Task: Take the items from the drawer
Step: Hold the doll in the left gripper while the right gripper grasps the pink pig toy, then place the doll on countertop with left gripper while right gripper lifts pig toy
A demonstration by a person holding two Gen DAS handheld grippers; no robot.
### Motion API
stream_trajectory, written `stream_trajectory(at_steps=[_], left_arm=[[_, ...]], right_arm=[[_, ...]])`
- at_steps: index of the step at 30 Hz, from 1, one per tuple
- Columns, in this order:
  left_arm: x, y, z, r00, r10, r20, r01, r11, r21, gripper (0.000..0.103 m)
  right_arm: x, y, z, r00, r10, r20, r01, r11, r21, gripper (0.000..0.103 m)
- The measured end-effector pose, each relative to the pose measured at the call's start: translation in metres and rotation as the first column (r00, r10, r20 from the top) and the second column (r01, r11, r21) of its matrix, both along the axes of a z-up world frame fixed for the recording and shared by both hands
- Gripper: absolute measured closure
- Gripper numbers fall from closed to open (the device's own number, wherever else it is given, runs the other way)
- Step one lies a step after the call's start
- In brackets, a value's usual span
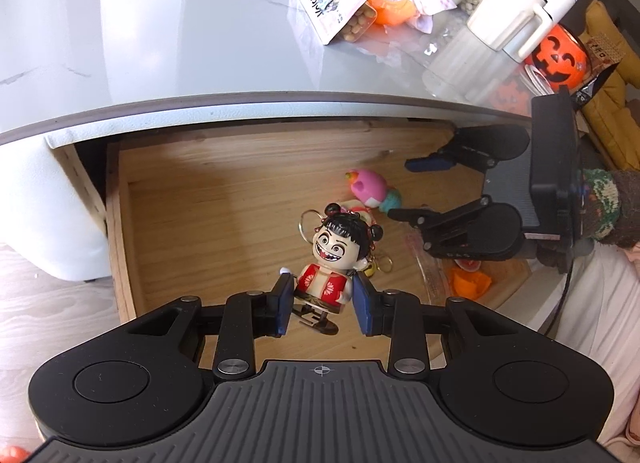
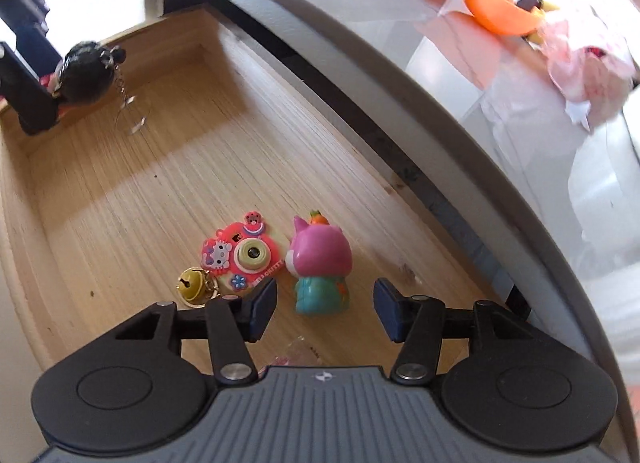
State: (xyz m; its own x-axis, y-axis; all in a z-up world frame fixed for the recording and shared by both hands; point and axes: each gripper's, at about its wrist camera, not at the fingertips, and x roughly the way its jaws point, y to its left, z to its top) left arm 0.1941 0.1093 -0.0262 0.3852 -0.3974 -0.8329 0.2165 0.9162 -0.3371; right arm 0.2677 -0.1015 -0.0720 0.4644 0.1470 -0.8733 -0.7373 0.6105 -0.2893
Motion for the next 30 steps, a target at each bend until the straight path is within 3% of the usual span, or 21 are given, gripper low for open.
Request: stream_trajectory(at_steps=[7,8,9,14,17,20,23,25,30], left_arm=[[0.000,-0.008,-0.003,0.999,-0.048,-0.015,0.048,0.999,0.013,0.068],[-0.001,-0.010,-0.003,0.998,-0.059,-0.014,0.059,0.998,0.012,0.068],[-0.001,-0.012,-0.002,0.997,-0.071,-0.013,0.071,0.997,0.011,0.068],[-0.008,-0.026,0.003,0.984,-0.178,-0.001,0.178,0.984,-0.018,0.068],[-0.012,-0.026,0.035,0.975,-0.190,0.116,0.202,0.974,-0.098,0.068],[-0.001,-0.011,0.079,0.963,-0.050,0.264,0.090,0.986,-0.140,0.068],[0.030,0.003,0.108,0.924,0.133,0.358,-0.107,0.990,-0.091,0.068],[0.059,0.004,0.110,0.912,0.199,0.359,-0.198,0.979,-0.039,0.068],[0.128,-0.014,0.075,0.952,0.194,0.238,-0.223,0.969,0.104,0.067]], right_arm=[[0.018,0.013,-0.023,0.998,0.057,-0.040,-0.059,0.996,-0.067,0.052],[0.019,0.013,-0.023,0.997,0.057,-0.057,-0.061,0.996,-0.072,0.067],[0.019,0.012,-0.020,0.996,0.056,-0.067,-0.061,0.995,-0.081,0.072],[-0.008,0.001,0.027,0.996,0.079,-0.032,-0.080,0.996,-0.033,0.074],[-0.032,-0.016,0.072,0.999,0.044,-0.017,-0.042,0.996,0.076,0.074],[-0.056,-0.043,0.112,1.000,-0.011,0.004,0.009,0.975,0.224,0.074],[-0.067,-0.041,0.111,0.997,-0.076,0.022,0.064,0.937,0.344,0.074],[-0.064,-0.043,0.103,0.992,-0.128,0.012,0.112,0.909,0.401,0.074],[-0.056,-0.063,0.103,0.981,-0.189,0.033,0.158,0.895,0.416,0.074]])
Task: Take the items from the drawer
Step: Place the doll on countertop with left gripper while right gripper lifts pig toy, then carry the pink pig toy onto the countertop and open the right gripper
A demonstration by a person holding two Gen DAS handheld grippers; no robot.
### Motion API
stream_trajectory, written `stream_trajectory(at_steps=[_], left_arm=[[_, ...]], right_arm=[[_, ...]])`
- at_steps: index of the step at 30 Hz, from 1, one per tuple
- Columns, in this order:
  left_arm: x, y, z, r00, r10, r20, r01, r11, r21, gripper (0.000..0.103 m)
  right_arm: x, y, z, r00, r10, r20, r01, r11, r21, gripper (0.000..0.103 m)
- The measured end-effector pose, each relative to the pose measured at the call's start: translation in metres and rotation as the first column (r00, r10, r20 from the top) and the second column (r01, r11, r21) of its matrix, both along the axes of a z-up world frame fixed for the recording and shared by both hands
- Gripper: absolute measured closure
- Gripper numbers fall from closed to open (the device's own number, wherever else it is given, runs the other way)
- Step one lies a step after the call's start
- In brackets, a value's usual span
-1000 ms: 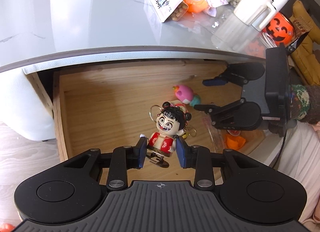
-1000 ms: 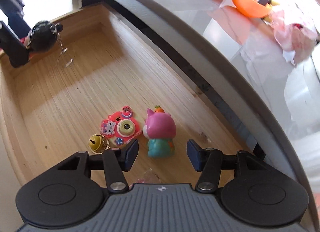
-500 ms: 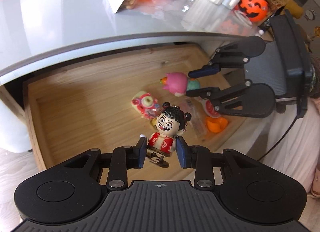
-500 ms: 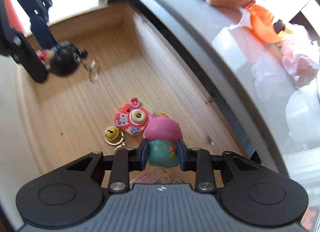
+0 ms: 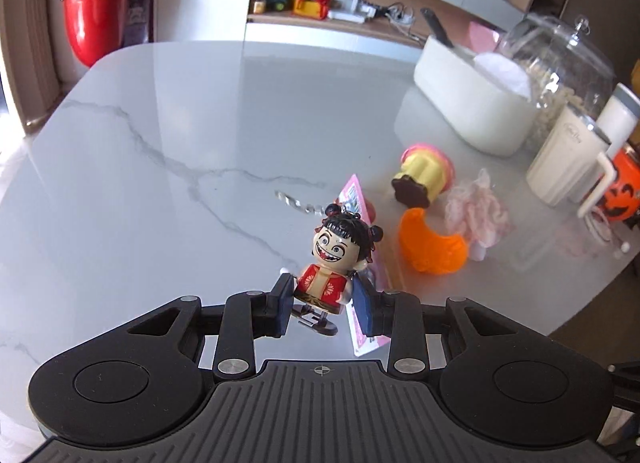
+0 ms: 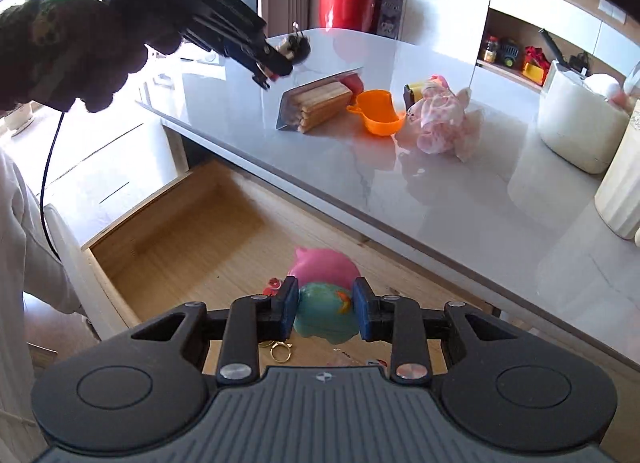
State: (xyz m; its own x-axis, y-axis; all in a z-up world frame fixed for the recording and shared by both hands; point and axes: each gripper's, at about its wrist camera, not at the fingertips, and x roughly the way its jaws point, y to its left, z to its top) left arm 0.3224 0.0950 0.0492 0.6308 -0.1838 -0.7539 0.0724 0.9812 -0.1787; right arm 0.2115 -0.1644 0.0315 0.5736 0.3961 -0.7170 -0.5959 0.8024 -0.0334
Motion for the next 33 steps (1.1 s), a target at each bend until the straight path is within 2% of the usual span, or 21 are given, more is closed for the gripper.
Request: stream_trajectory(at_steps=[4,8,10,14,16,19,21,23,25,29,33], left_arm=[[0.005,-0.008,-0.012,1.000,0.010,0.023,-0.010,1.000,0.021,0.068],[-0.018,0.007,0.007,0.990,0.028,0.138,-0.023,0.999,-0.039,0.068],[-0.037,0.016,0.019,0.983,0.022,0.184,-0.010,0.998,-0.066,0.068],[-0.082,0.020,0.025,0.969,-0.063,0.238,0.089,0.991,-0.099,0.068],[-0.099,0.019,0.016,0.969,-0.107,0.223,0.139,0.981,-0.134,0.068],[-0.107,0.014,-0.003,0.976,-0.145,0.160,0.175,0.966,-0.192,0.068],[-0.109,0.014,-0.014,0.979,-0.157,0.128,0.181,0.962,-0.205,0.068],[-0.111,0.015,-0.020,0.979,-0.169,0.115,0.188,0.965,-0.184,0.068],[-0.115,0.017,-0.020,0.979,-0.170,0.116,0.188,0.968,-0.169,0.068],[-0.119,0.025,-0.019,0.979,-0.167,0.112,0.187,0.962,-0.198,0.068],[-0.123,0.025,-0.018,0.977,-0.186,0.103,0.202,0.963,-0.177,0.068]], right_arm=[[-0.006,-0.005,-0.009,1.000,-0.020,0.007,0.019,1.000,0.015,0.074],[-0.007,-0.013,-0.009,0.999,-0.033,-0.005,0.033,0.999,0.020,0.074],[-0.005,-0.017,-0.010,0.999,-0.043,-0.033,0.043,0.999,0.025,0.074],[0.005,-0.021,-0.014,0.989,-0.032,-0.142,0.037,0.999,0.030,0.073],[0.010,-0.011,-0.022,0.986,0.007,-0.166,-0.015,0.999,-0.046,0.073],[0.021,0.012,-0.042,0.986,0.038,-0.161,-0.072,0.975,-0.212,0.067],[0.035,0.023,-0.055,0.982,-0.001,-0.190,-0.047,0.967,-0.251,0.058],[0.046,0.033,-0.066,0.983,-0.034,-0.180,-0.020,0.957,-0.288,0.050],[0.056,0.046,-0.080,0.989,-0.063,-0.136,0.013,0.940,-0.342,0.048],[0.075,0.054,-0.106,0.978,-0.136,-0.157,0.066,0.920,-0.386,0.047],[0.086,0.054,-0.125,0.969,-0.179,-0.170,0.091,0.899,-0.428,0.043]])
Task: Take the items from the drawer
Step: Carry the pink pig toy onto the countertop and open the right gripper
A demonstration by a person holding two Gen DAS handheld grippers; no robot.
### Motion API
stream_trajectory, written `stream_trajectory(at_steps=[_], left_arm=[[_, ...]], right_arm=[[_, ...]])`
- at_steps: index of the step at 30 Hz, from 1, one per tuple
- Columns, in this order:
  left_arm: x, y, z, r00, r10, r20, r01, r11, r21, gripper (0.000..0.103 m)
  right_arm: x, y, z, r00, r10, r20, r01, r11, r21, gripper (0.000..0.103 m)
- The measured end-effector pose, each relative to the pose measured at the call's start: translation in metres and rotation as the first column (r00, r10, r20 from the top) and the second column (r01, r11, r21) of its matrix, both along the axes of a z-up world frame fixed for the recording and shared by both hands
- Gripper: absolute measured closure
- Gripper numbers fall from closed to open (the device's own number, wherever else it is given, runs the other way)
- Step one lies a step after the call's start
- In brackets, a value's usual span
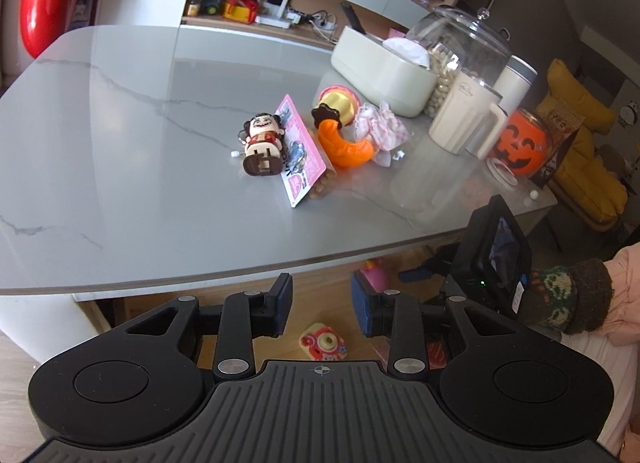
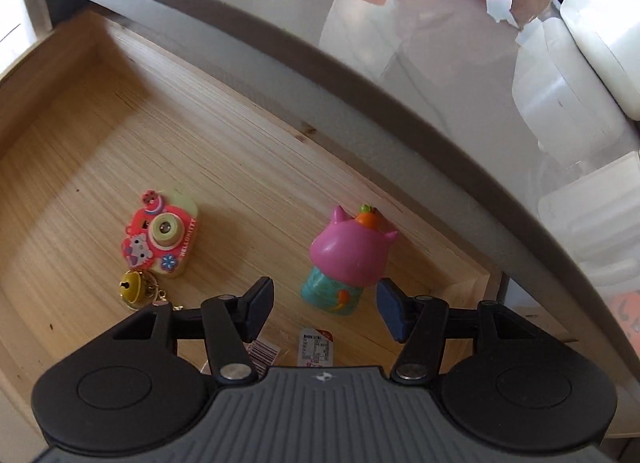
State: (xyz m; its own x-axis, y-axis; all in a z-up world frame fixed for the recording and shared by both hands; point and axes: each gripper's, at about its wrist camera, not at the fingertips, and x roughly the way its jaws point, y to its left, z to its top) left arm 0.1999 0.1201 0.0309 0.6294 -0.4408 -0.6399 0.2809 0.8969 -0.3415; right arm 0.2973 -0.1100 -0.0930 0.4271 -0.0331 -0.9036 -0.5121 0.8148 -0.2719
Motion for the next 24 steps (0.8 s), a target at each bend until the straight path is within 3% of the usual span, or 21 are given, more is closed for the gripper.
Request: stream_trajectory(at_steps=[2,9,10,11,13,19,21,24], left_arm=[[-0.001,-0.001,0.000,1.000,-0.011,0.000,0.011,1.000,0.014,0.068],[0.003,0.002,-0.012,0.999,0.007,-0.049,-0.004,0.998,0.055,0.068],[0.003,0.001,-0.015,0.998,0.008,-0.060,-0.004,0.998,0.062,0.068],[0.004,0.001,-0.017,0.998,0.007,-0.069,-0.003,0.998,0.069,0.068],[0.005,-0.001,-0.021,0.996,0.003,-0.085,0.004,0.997,0.078,0.068],[0.007,-0.003,-0.032,0.990,0.008,-0.144,0.002,0.998,0.067,0.068],[0.006,-0.006,-0.034,0.989,0.000,-0.150,0.012,0.997,0.078,0.068],[0.004,-0.010,-0.038,0.987,-0.012,-0.159,0.028,0.995,0.098,0.068]], right_arm=[[0.003,-0.001,-0.007,1.000,-0.005,-0.007,0.005,1.000,-0.005,0.037],[0.013,-0.004,-0.025,1.000,-0.021,-0.001,0.021,1.000,-0.009,0.036],[0.015,-0.007,-0.025,1.000,-0.030,-0.007,0.030,1.000,-0.005,0.044],[0.015,-0.010,-0.023,1.000,-0.027,-0.014,0.027,1.000,-0.004,0.064],[0.012,-0.014,-0.016,0.999,-0.021,-0.047,0.022,1.000,0.011,0.065],[-0.040,-0.010,0.055,0.986,0.150,-0.078,-0.139,0.981,0.138,0.066],[-0.064,-0.008,0.093,0.974,0.225,-0.018,-0.217,0.957,0.194,0.066],[-0.082,-0.008,0.150,0.952,0.253,0.170,-0.287,0.932,0.221,0.066]])
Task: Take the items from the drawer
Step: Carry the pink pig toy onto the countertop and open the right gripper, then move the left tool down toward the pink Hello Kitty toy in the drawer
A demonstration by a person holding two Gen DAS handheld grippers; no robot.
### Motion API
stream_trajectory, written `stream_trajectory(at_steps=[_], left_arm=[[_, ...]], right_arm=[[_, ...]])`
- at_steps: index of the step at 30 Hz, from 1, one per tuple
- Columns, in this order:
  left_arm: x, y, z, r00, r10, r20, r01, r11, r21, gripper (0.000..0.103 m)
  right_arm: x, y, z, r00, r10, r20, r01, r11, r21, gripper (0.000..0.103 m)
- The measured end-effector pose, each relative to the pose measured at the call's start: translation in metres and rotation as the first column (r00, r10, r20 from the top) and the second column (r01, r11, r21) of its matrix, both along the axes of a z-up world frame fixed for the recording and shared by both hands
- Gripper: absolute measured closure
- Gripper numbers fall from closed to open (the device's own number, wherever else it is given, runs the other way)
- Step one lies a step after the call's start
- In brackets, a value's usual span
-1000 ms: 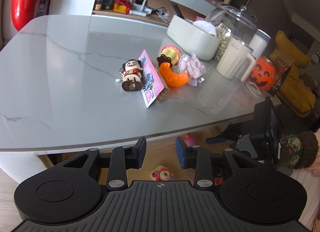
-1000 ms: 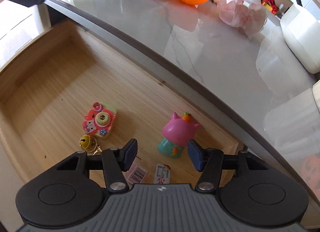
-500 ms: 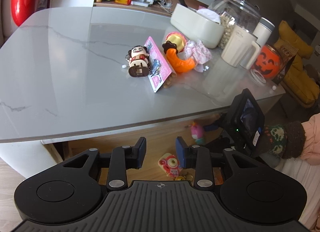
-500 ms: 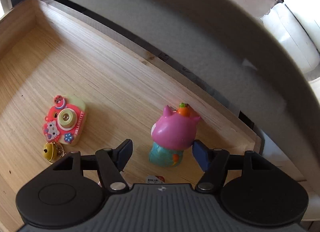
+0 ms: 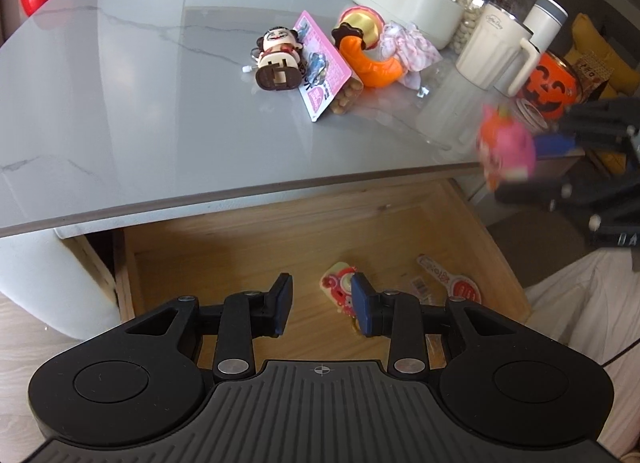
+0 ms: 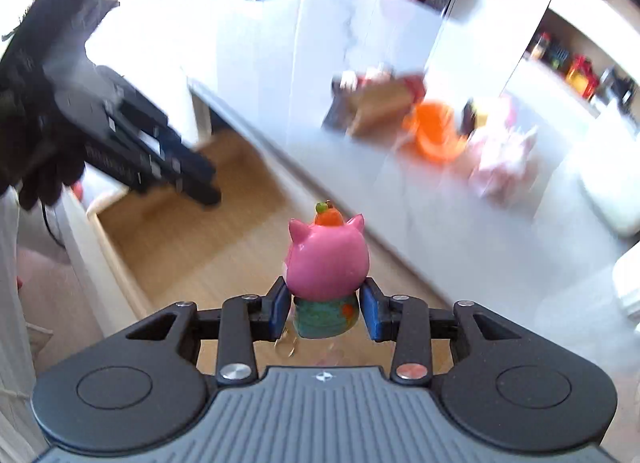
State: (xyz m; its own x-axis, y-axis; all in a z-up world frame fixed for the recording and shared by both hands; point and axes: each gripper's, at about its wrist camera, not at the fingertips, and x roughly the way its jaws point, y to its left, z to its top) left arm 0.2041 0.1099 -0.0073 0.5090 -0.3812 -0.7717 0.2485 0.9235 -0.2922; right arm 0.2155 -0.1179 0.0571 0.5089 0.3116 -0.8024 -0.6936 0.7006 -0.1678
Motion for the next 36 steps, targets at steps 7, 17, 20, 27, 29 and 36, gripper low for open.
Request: stream_trajectory(at_steps=[7,17,20,27,29,36], left_arm=[[-0.001,0.000,-0.007,1.000,0.005,-0.007,-0.005,0.999,0.041,0.068],[-0.001,-0.001,-0.012,1.000,-0.015,-0.010,0.016,0.997,0.078,0.068],[0.001,-0.014,-0.011,0.997,-0.071,0.010,0.069,0.992,0.103,0.068],[0.001,-0.067,-0.013,0.942,-0.331,0.057,0.306,0.915,0.261,0.068],[0.002,-0.084,-0.018,0.919,-0.393,0.029,0.371,0.888,0.272,0.068],[0.022,-0.156,-0.043,0.838,-0.542,-0.070,0.527,0.767,0.366,0.068]], right_arm=[[0.070,0.009,0.008,0.921,-0.078,0.381,0.155,0.972,-0.175,0.066],[0.100,-0.014,-0.008,0.953,-0.182,0.242,0.190,0.982,-0.013,0.041],[0.087,-0.028,0.005,0.952,-0.201,0.229,0.192,0.980,0.061,0.034],[0.032,-0.086,0.019,0.977,-0.196,0.081,0.174,0.960,0.220,0.017],[0.024,-0.103,0.012,0.973,-0.223,0.063,0.203,0.952,0.227,0.016],[0.040,-0.161,-0.010,0.869,-0.491,-0.060,0.486,0.825,0.287,0.013]])
